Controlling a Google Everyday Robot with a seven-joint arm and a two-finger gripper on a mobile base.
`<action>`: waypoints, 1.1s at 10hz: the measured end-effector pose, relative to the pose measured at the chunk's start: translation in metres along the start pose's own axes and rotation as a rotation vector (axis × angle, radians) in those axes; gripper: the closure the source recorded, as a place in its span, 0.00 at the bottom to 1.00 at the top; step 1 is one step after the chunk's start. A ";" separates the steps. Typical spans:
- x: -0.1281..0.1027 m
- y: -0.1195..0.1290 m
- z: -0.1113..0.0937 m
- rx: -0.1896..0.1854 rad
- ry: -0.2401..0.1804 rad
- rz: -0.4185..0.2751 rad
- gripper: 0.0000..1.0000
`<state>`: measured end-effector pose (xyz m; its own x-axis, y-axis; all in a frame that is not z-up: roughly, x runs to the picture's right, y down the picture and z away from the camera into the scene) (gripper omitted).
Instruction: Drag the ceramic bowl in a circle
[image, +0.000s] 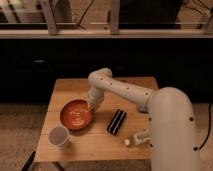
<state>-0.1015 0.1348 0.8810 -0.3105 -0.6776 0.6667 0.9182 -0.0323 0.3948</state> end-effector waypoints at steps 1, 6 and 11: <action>0.017 -0.021 0.003 0.002 -0.011 -0.022 1.00; 0.110 -0.016 -0.001 0.004 -0.026 0.084 1.00; 0.120 0.050 -0.012 0.024 -0.022 0.199 1.00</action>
<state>-0.0904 0.0428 0.9731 -0.1293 -0.6529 0.7463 0.9558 0.1183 0.2692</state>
